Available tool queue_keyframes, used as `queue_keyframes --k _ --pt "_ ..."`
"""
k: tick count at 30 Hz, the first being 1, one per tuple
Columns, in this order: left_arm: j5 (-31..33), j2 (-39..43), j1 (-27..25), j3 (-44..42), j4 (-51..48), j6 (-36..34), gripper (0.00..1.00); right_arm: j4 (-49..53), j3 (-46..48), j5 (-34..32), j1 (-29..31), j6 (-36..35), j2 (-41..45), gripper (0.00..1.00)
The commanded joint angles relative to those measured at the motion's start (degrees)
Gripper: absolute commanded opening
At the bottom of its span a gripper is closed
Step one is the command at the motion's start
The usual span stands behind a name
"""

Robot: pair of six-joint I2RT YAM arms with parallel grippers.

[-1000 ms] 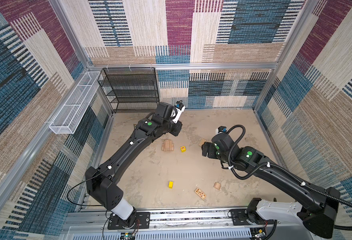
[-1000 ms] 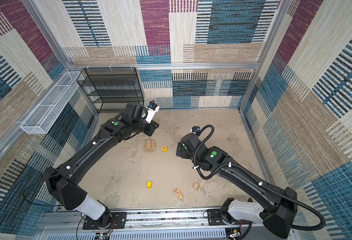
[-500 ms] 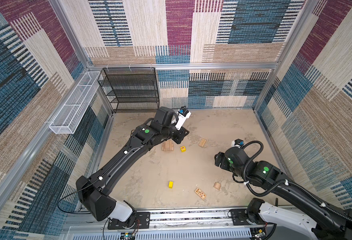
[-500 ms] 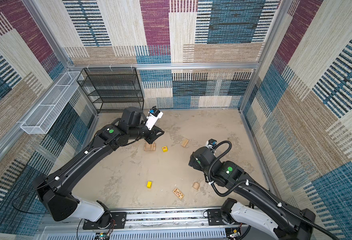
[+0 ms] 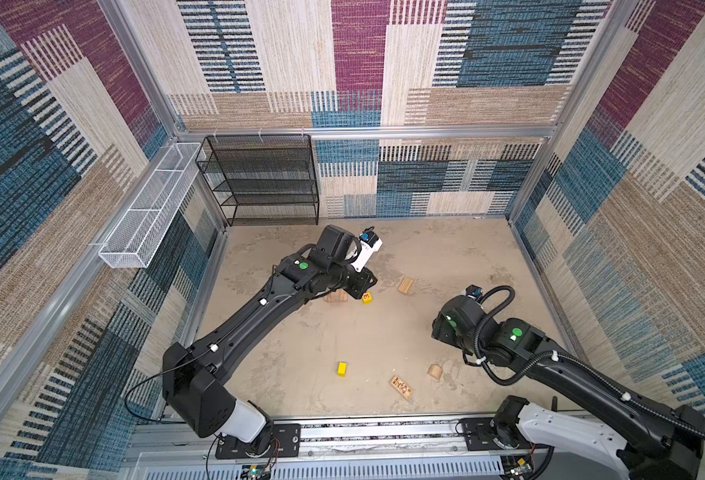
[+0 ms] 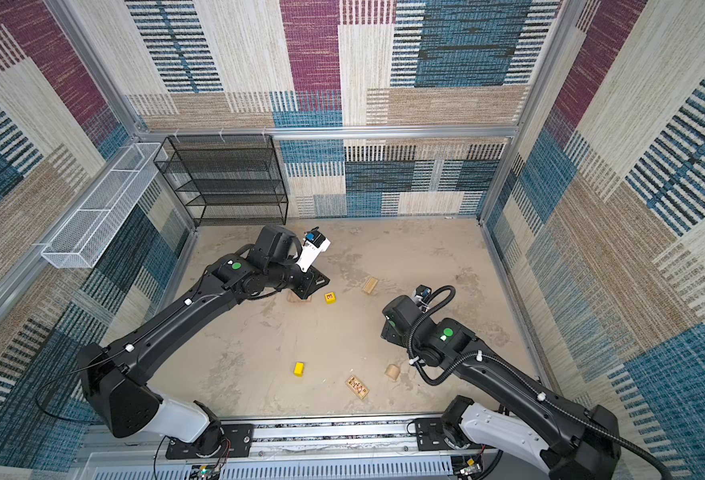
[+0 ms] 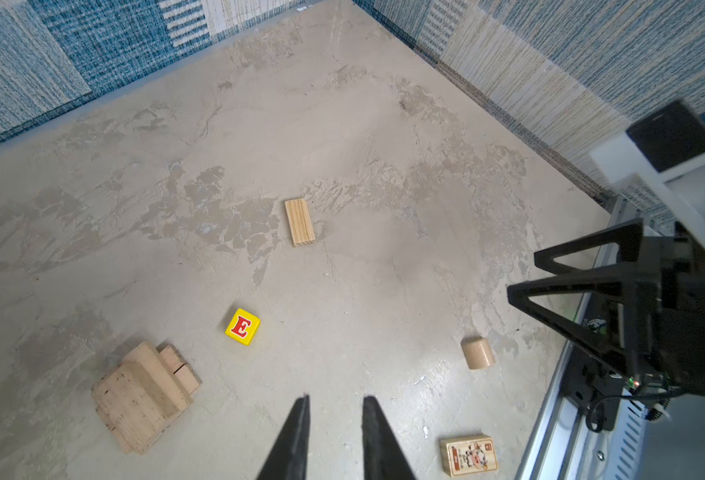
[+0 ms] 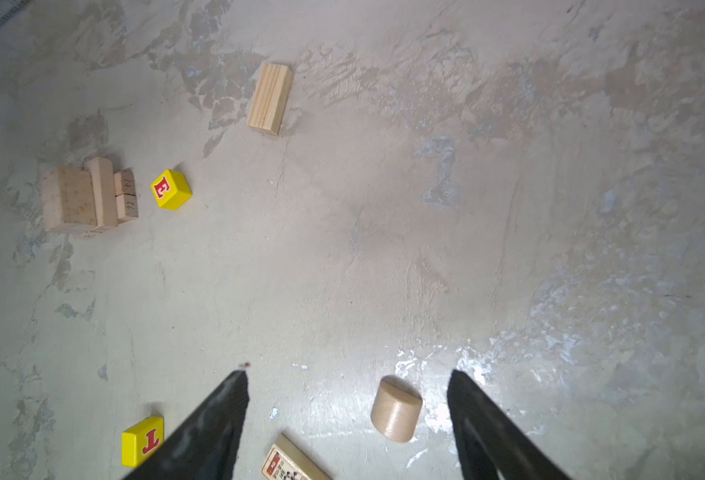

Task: Build the wood block tower
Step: 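Raise both grippers off the stack and move the right gripper toward the loose plain block, then lower the right gripper onto the loose plain wooden block and grasp it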

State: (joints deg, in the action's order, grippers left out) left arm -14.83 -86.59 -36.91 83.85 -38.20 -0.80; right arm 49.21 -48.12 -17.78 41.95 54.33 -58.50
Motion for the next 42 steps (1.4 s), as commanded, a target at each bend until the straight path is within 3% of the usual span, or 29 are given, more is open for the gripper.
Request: queue_keyframes --k 1,10,15,25,42 --pt "4.82 -0.24 0.00 1.04 -2.18 0.62 0.28 -10.69 -0.51 3.99 -3.08 -5.26 -5.15 0.75" --pt "22.36 3.48 0.34 0.01 -3.70 -0.33 0.33 -20.31 -11.19 7.96 -11.37 -13.18 -26.93 0.56" --pt "27.86 5.91 1.37 -0.84 -3.38 -0.34 0.36 -21.68 -17.74 8.90 -13.00 -14.60 -36.86 0.55" --pt "24.67 8.12 2.98 -1.54 -2.49 0.80 0.36 -21.40 -25.28 8.68 -14.22 -14.52 -47.87 0.51" --pt "24.95 7.42 3.86 -2.12 -1.82 0.62 0.36 -20.38 -30.36 11.16 -14.70 -16.66 -56.73 0.48"
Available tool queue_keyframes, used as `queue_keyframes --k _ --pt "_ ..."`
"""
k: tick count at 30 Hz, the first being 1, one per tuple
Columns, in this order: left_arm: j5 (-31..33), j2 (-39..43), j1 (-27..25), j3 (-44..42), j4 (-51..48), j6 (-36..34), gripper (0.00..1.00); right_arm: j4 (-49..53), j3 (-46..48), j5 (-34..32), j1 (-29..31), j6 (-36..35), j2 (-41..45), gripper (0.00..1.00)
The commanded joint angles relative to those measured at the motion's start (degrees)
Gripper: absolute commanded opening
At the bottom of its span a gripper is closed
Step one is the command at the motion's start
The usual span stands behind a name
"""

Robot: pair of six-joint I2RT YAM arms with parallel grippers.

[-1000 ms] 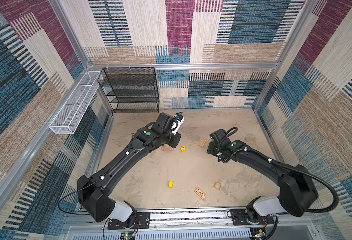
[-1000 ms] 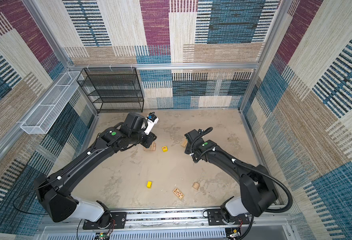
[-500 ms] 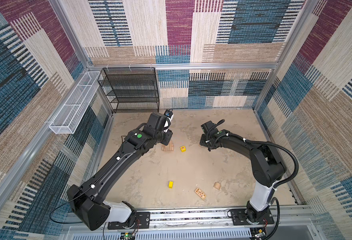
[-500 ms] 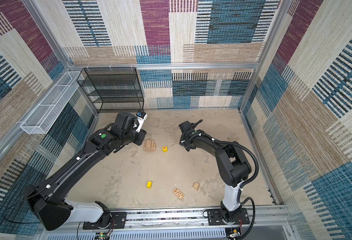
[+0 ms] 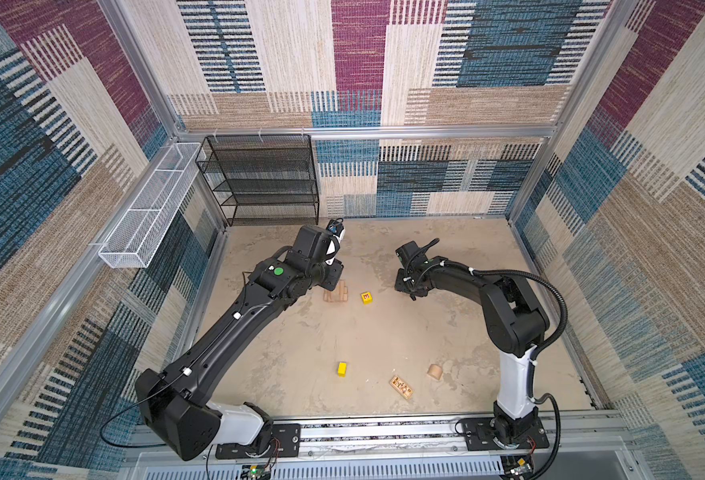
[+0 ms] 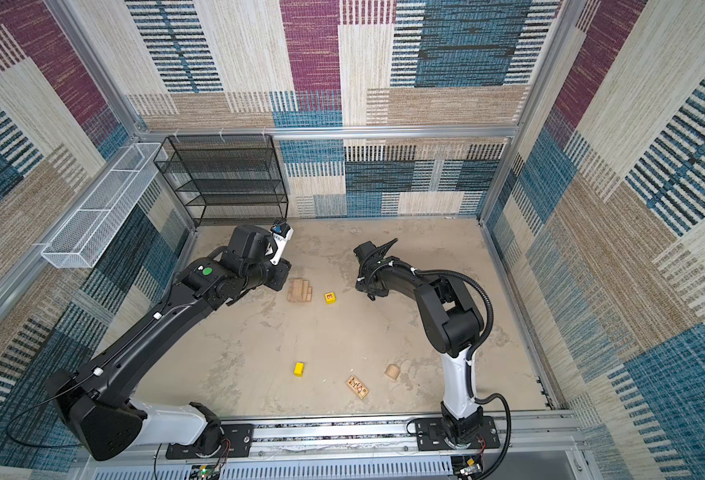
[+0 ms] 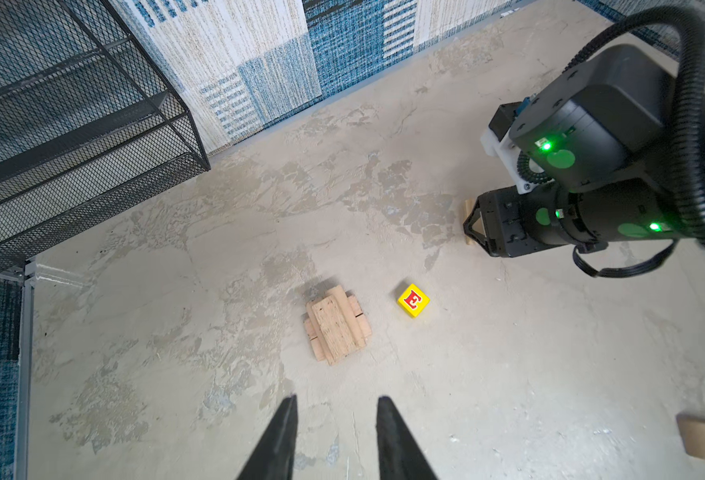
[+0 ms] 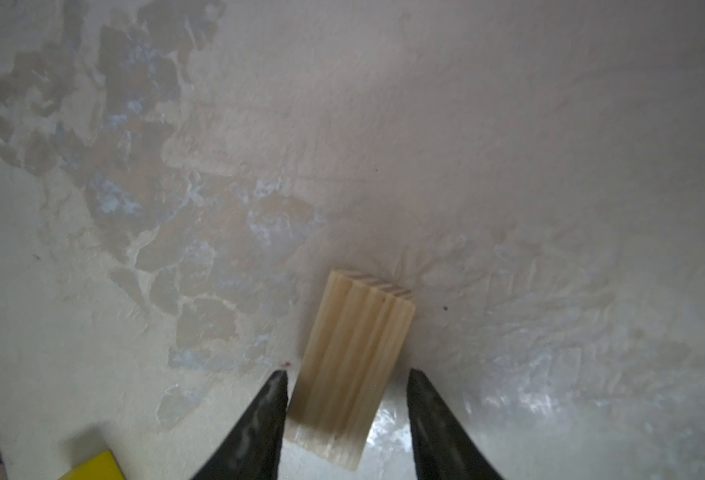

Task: Build the wood block tower
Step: 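Lower the right gripper onto the loose plain wooden block and grasp it, then carry the block over the stack with the right gripper while the left arm draws back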

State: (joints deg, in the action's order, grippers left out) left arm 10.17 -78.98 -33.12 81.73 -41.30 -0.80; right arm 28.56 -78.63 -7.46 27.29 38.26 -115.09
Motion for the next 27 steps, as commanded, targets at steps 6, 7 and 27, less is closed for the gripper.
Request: queue_keyframes --k 6,7,27 --pt "-1.73 -0.91 0.43 0.18 1.22 1.11 0.36 0.18 3.10 0.65 -0.03 -1.69 1.69 0.36" --pt "-1.82 -1.07 0.43 0.18 1.23 1.15 0.36 0.10 3.70 0.45 -0.02 -1.98 2.24 0.35" --pt "-11.93 -5.26 2.74 2.94 -1.09 2.52 0.37 -10.30 16.59 1.42 0.67 -20.01 21.37 0.00"
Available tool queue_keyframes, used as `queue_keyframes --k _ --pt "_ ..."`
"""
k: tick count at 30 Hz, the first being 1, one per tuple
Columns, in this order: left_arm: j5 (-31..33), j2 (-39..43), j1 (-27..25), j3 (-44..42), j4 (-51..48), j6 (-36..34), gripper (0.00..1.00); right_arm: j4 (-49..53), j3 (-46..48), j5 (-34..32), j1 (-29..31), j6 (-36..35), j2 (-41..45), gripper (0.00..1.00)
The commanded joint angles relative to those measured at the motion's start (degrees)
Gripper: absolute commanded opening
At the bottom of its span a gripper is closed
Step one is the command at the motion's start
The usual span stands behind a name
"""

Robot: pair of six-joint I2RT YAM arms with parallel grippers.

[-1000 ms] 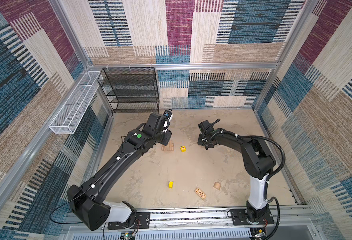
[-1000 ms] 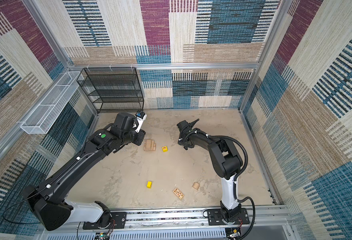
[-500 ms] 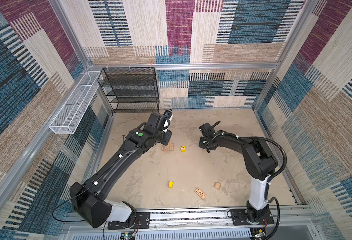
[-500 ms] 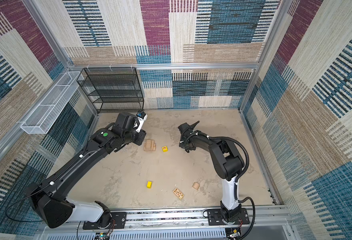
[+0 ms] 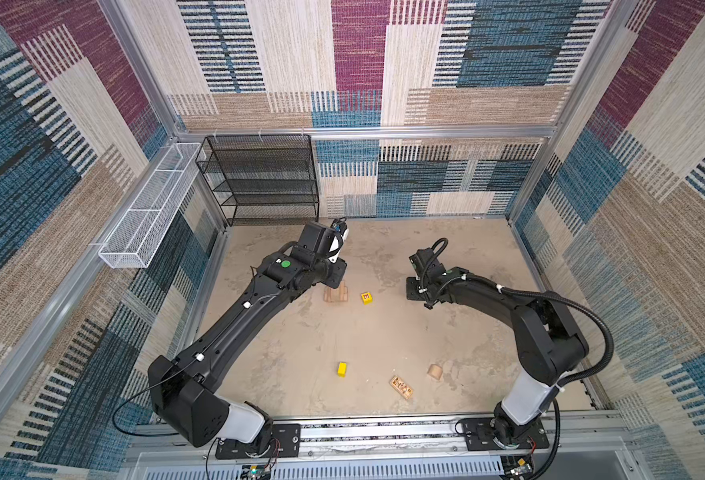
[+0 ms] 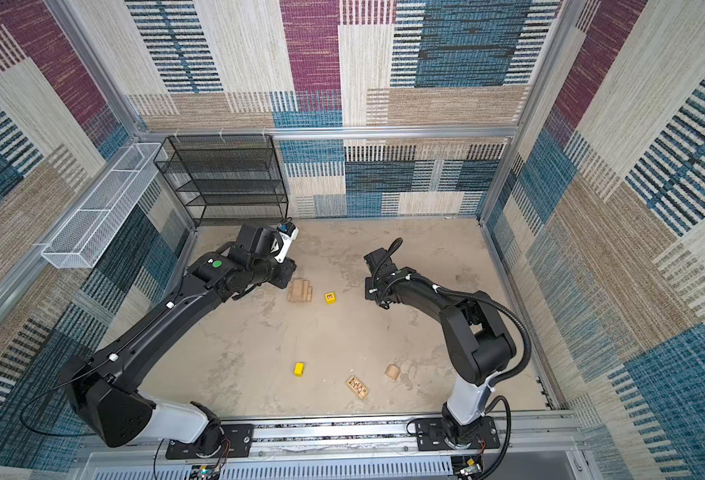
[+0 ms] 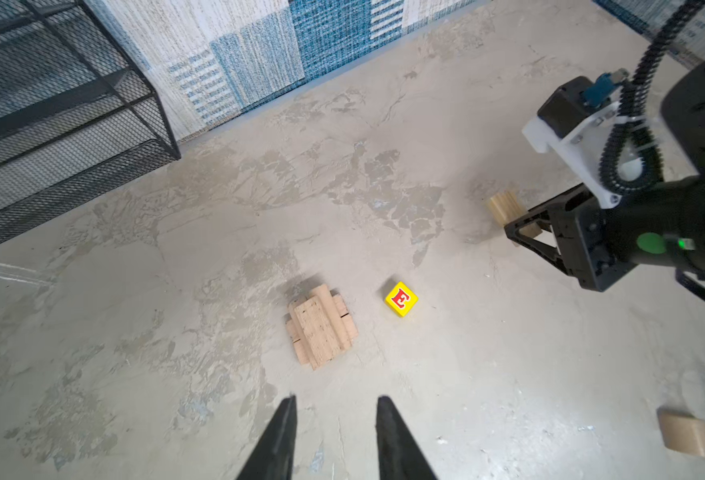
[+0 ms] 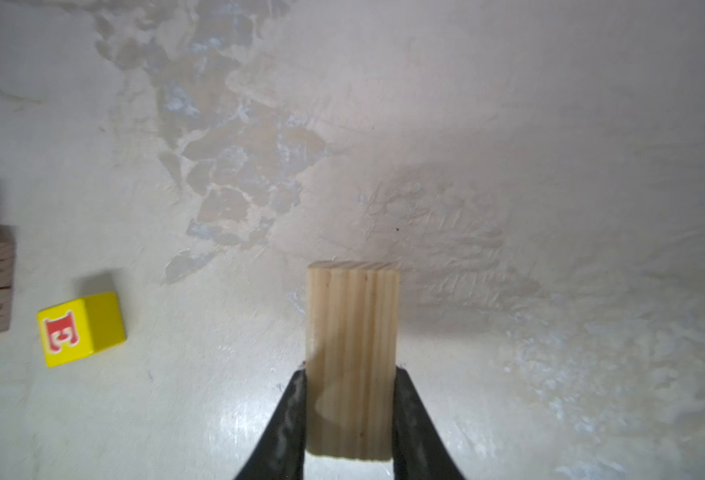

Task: Build the wood block tower
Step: 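Carry the block over the stack with the right gripper while the left arm draws back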

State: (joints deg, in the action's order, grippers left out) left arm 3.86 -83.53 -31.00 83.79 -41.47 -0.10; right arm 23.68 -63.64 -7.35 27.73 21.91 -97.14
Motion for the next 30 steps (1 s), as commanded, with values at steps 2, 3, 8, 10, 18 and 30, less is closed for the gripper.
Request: queue_keyframes --k 2,3,8,10,18,30 --pt "-10.49 -1.98 1.65 1.85 -1.64 2.69 0.37 -7.30 3.62 2.36 0.68 -5.41 6.97 0.00" --pt "-13.08 -2.68 2.18 2.56 -2.06 3.13 0.37 -8.23 4.53 2.81 0.92 -6.49 8.75 0.00" --pt "-23.94 -5.38 4.40 4.92 -3.49 4.45 0.40 -11.15 7.62 5.45 3.72 -13.72 15.40 0.00" --pt "-27.13 -5.78 4.96 5.40 -3.74 4.88 0.41 -12.01 8.13 5.62 6.05 -17.61 17.18 0.00" --pt "-38.64 -7.09 5.63 7.03 -4.57 5.96 0.45 -14.38 8.96 5.07 12.22 -28.13 21.04 0.00" --pt "-19.71 3.68 10.70 4.34 -6.40 6.45 0.45 -9.11 2.47 17.50 12.26 -47.66 17.65 0.00"
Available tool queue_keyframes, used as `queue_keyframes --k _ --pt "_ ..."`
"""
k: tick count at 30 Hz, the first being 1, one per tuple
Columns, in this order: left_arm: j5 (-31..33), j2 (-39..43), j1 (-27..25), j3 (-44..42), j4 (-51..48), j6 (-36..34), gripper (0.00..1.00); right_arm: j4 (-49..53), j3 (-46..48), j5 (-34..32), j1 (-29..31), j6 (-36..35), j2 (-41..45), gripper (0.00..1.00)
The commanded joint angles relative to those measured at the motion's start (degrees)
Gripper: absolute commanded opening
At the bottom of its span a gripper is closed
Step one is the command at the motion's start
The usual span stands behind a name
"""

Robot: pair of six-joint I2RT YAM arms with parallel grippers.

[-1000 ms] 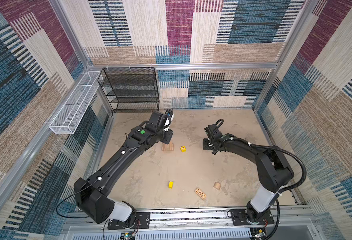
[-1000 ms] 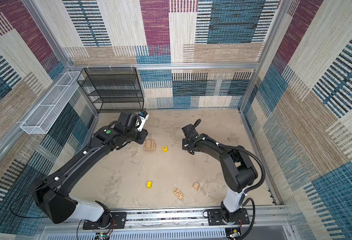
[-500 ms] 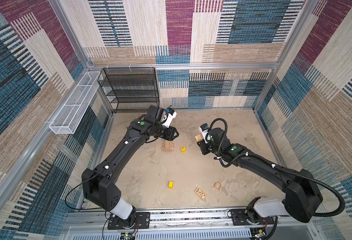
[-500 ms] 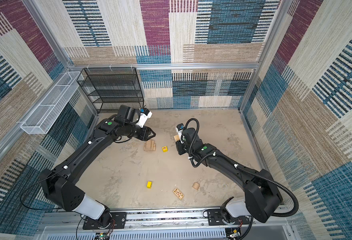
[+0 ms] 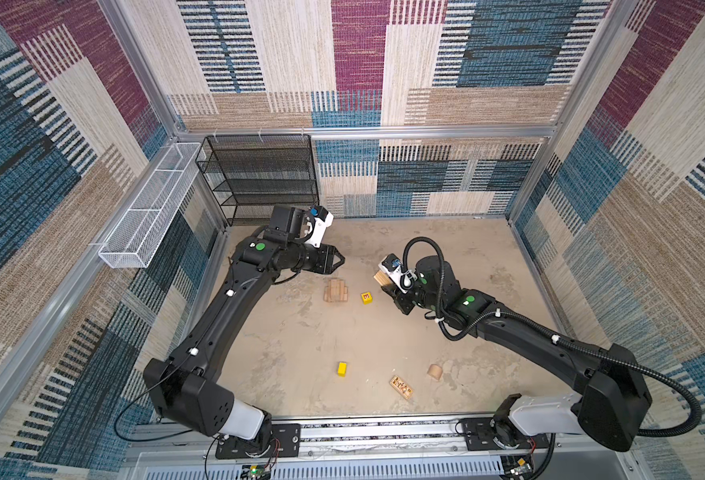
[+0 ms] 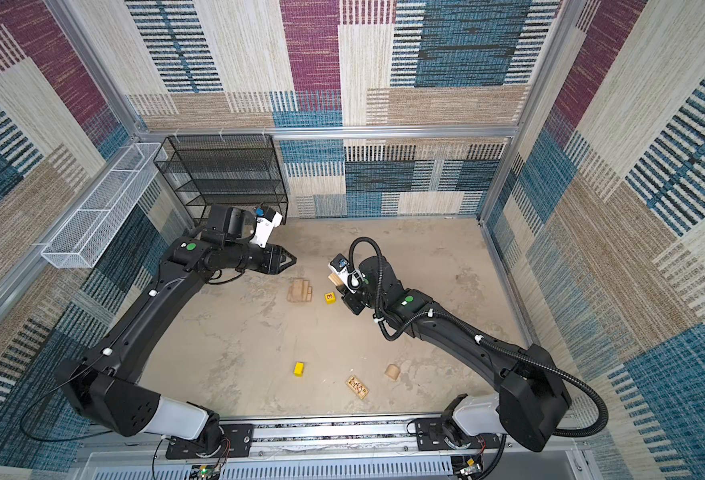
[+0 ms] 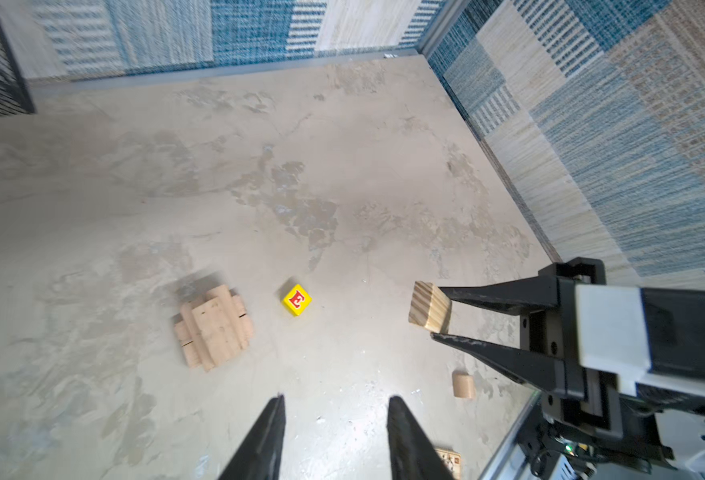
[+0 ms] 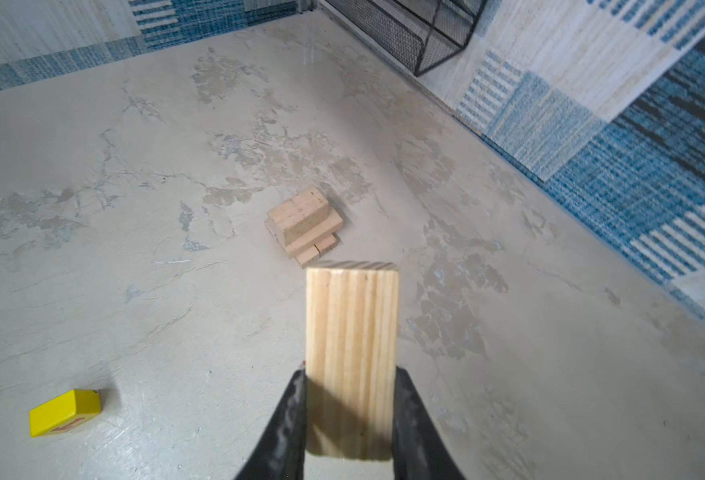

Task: Build the wood block tower
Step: 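Carry the block over the stack with the right gripper while the left arm draws back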

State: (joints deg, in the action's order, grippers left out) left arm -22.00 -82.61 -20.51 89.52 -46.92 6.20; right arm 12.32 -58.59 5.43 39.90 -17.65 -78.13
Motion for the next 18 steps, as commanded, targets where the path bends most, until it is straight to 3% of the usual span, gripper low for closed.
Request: queue_keyframes --k 1,9,18 --pt "7.63 4.15 0.21 -2.62 -0.94 0.06 0.45 3.20 -3.71 5.23 0.09 -9.75 -2.17 0.00" --pt "16.92 15.23 0.37 -14.82 -1.72 -2.84 0.47 13.87 -17.25 10.12 0.13 -22.79 -13.45 0.00" --pt "21.73 22.97 0.39 -25.38 -1.52 -3.45 0.46 25.51 -36.94 10.47 0.09 -26.75 -30.54 0.00"
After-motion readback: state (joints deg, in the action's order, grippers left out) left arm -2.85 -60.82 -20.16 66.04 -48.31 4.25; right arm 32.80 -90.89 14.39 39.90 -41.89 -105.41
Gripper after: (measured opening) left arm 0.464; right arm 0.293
